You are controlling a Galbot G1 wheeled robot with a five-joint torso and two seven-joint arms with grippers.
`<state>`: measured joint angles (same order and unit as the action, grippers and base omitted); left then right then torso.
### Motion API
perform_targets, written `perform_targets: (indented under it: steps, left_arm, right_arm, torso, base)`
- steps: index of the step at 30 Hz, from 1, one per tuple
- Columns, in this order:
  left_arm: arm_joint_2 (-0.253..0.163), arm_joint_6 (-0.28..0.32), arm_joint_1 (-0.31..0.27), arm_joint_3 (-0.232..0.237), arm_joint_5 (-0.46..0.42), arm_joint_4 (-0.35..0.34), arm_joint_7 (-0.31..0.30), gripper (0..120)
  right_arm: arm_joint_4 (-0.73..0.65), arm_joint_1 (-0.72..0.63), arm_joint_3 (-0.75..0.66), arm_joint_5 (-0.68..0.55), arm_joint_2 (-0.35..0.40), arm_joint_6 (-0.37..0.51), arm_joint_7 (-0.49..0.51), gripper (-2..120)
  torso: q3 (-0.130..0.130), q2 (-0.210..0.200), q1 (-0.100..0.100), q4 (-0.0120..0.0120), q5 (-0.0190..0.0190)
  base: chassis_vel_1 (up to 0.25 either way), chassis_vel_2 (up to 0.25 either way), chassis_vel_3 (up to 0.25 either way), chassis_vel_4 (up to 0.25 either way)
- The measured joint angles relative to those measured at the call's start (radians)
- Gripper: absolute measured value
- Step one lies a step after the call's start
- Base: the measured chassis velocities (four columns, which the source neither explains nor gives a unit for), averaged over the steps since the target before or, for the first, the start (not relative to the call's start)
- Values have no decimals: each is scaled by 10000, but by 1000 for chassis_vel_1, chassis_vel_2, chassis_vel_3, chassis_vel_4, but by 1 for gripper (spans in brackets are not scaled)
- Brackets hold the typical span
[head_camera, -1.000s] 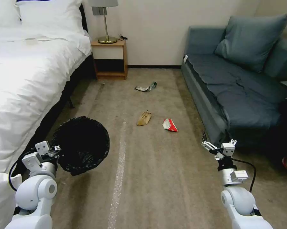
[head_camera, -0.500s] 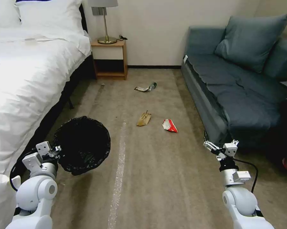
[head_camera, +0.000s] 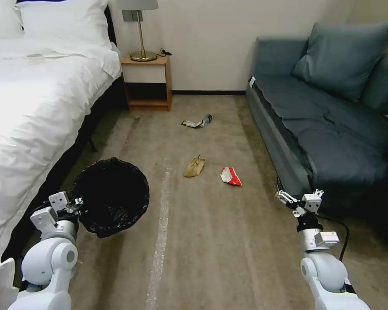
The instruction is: Pick up the trash bin, then pick up the garbage on the floor and place it into the trash bin.
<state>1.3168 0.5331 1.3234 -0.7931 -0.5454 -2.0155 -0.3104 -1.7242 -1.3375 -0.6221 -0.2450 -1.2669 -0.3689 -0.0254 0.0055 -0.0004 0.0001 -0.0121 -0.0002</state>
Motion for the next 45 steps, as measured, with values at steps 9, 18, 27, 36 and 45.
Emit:
perform_targets:
  steps: [9,18,27,36,45]
  left_arm:
    - [4,-30,2,29,18,19,-8,3]
    - [18,-118,-17,48,76,81,-11,3]
    - [16,-150,-22,65,88,96,-4,3]
    - [31,-164,-19,87,107,95,-1,3]
    - [43,-210,24,75,119,95,8,3]
  right_arm:
    - [24,33,-8,-45,-20,-3,-6,100]
    - [49,57,-9,-53,-31,-4,-6,100]
    - [70,70,-12,-58,-41,-3,-12,100]
    - [116,68,-21,-59,-56,-6,-30,100]
    - [125,63,-24,-59,-69,-21,-42,100]
  torso:
    - [0,0,0,1,1]
    - [1,0,0,0,0]
    - [0,0,-1,1,0]
    - [2,0,0,-1,0]
    - [1,0,0,0,0]
  base:
    - [-46,50,56,-59]
    - [-103,93,107,-99]
    - [-84,92,88,-99]
    - [-112,113,109,-115]
    - [-105,105,106,-101]
